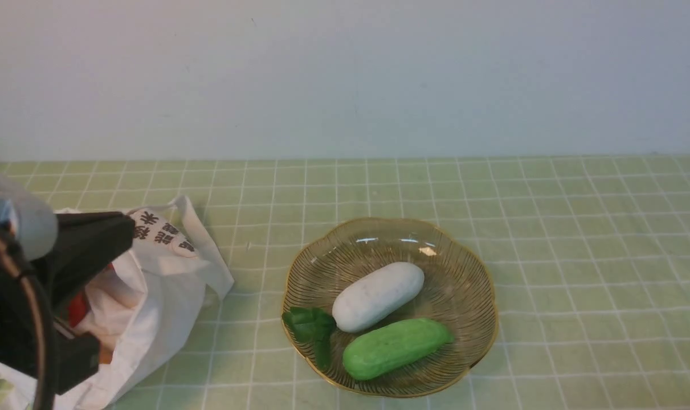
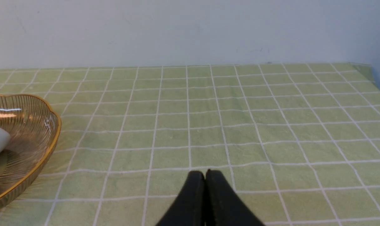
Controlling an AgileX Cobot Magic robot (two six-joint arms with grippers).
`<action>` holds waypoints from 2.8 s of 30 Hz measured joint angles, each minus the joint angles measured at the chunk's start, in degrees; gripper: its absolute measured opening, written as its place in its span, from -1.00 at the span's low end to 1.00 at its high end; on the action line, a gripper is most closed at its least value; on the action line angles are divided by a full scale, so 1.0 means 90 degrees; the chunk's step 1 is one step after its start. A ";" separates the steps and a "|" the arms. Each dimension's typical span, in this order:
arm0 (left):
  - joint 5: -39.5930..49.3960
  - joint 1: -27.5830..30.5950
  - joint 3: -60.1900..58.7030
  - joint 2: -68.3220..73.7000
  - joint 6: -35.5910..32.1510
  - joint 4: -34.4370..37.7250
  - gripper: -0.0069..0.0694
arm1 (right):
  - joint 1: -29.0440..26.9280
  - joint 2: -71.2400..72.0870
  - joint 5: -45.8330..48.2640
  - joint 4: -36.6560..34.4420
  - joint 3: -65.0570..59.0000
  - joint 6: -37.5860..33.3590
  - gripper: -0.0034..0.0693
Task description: Take vegetables from bag on green coffee tablecloth place on plate.
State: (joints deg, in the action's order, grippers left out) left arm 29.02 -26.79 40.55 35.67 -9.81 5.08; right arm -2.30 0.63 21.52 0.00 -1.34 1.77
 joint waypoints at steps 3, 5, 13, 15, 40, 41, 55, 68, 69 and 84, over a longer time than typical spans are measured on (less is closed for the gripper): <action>-0.0258 0.0220 -0.0510 -0.0675 0.0424 -0.0487 -0.83 | 0.0000 0.0000 0.0000 0.0000 0.0000 0.0000 -0.95; -0.0454 0.0471 -0.1001 -0.1134 0.0523 -0.0564 -0.83 | 0.0000 0.0000 0.0000 0.0000 0.0000 0.0000 -0.95; -0.1075 0.2341 -0.3642 -0.3622 0.0470 -0.0308 -0.83 | 0.0000 0.0000 0.0000 0.0000 0.0000 0.0000 -0.95; -0.1075 0.2477 -0.3867 -0.3823 0.0476 -0.0287 -0.83 | 0.0000 0.0000 0.0000 0.0000 0.0000 0.0000 -0.95; -0.0880 0.2664 -0.4690 -0.4027 0.0501 -0.0264 -0.83 | 0.0000 0.0000 0.0000 0.0000 0.0000 0.0000 -0.95; -0.0880 0.2664 -0.4690 -0.4027 0.0501 -0.0264 -0.83 | 0.0000 0.0000 0.0000 0.0000 0.0000 0.0000 -0.95; -0.0875 0.2664 -0.4690 -0.4027 0.0501 -0.0264 -0.83 | 0.0000 0.0000 0.0000 0.0000 0.0000 0.0000 -0.95; -0.0875 0.2664 -0.4690 -0.4027 0.0495 -0.0264 -0.83 | 0.0000 0.0000 0.0000 0.0000 0.0000 0.0000 -0.95; -0.0875 0.2664 -0.4690 -0.4027 0.0495 -0.0264 -0.83 | 0.0000 0.0000 0.0000 0.0000 0.0000 0.0000 -0.95; -0.0875 0.2664 -0.4690 -0.4027 0.0485 -0.0264 -0.83 | 0.0000 0.0000 0.0000 0.0000 0.0000 0.0000 -0.95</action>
State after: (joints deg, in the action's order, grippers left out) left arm 21.15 -2.82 -1.66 -0.58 -5.44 2.70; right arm -2.30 0.63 21.52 0.00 -1.34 1.77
